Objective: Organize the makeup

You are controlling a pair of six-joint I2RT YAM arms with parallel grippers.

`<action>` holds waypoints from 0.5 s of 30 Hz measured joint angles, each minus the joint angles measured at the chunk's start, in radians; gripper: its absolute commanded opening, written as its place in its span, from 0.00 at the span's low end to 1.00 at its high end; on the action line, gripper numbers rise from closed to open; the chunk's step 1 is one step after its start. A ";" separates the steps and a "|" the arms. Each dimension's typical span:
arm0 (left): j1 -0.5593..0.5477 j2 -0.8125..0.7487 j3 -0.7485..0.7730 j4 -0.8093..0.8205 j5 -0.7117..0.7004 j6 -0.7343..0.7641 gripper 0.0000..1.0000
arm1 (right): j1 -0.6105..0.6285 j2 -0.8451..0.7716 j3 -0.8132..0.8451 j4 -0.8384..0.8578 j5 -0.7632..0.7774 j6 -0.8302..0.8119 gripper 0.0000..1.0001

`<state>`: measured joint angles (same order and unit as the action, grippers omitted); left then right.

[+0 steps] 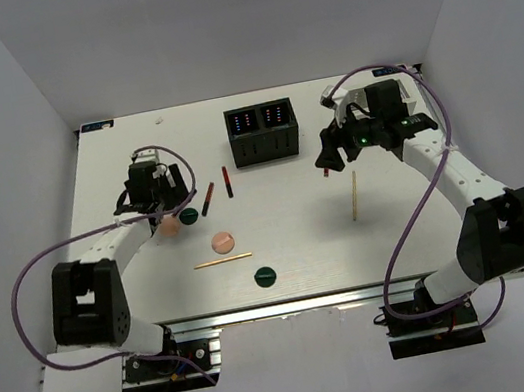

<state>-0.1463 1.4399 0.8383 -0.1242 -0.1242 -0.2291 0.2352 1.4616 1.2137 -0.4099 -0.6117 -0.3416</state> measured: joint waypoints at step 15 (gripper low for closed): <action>-0.001 0.243 0.185 0.184 -0.071 0.051 0.55 | -0.028 -0.014 0.000 0.000 -0.027 0.016 0.74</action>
<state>-0.1474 1.6825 1.0233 0.0597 -0.1951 -0.1780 0.2070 1.4475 1.2133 -0.4099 -0.6392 -0.3252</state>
